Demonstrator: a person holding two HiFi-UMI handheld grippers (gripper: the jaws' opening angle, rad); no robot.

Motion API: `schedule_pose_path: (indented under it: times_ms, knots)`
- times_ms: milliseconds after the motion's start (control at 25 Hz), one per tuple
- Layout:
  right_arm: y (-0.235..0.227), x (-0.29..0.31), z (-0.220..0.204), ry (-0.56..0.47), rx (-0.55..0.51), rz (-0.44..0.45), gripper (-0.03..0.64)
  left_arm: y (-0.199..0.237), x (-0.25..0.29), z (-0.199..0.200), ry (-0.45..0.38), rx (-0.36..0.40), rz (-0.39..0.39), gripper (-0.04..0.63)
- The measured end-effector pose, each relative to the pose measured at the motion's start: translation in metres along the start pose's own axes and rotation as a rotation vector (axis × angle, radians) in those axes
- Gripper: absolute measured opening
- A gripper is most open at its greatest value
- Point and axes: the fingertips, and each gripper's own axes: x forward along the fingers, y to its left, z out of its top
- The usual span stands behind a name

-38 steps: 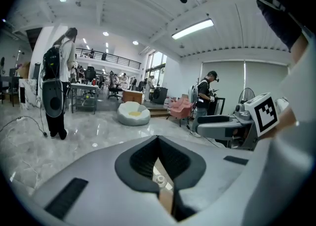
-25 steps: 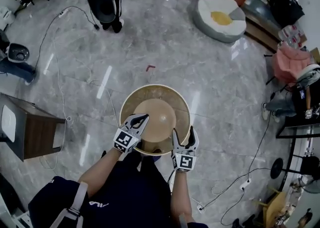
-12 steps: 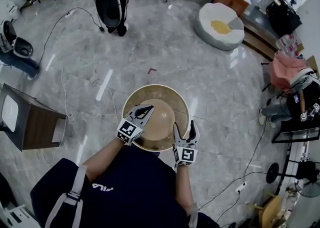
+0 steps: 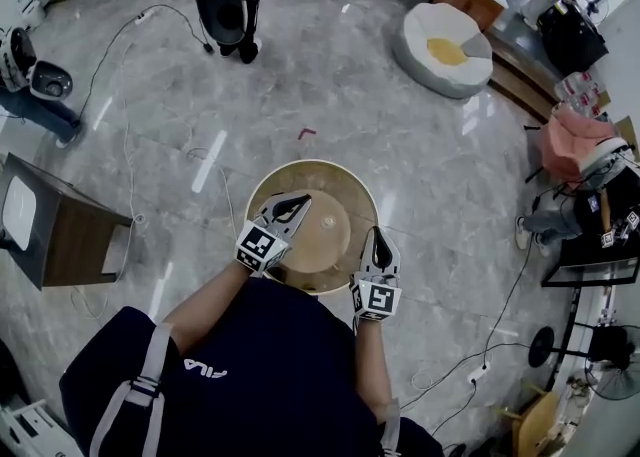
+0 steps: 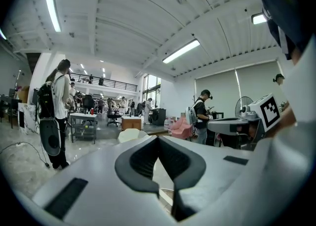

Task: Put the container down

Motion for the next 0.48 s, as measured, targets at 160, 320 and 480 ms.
schedule_pose_path:
  times_ms: [160,320,480]
  knots:
    - [0.000,0.001,0.007,-0.009,0.026,0.032,0.026,-0.001,0.003,0.005,-0.014,0.007,0.003,0.025]
    - [0.009,-0.001,0.012,-0.009,0.020,0.074,0.026,-0.002,0.003,0.003,-0.007,-0.003,0.002,0.025]
    - [0.011,0.001,0.015,-0.007,0.021,0.074,0.026,-0.003,0.003,-0.001,0.014,-0.002,-0.006,0.025]
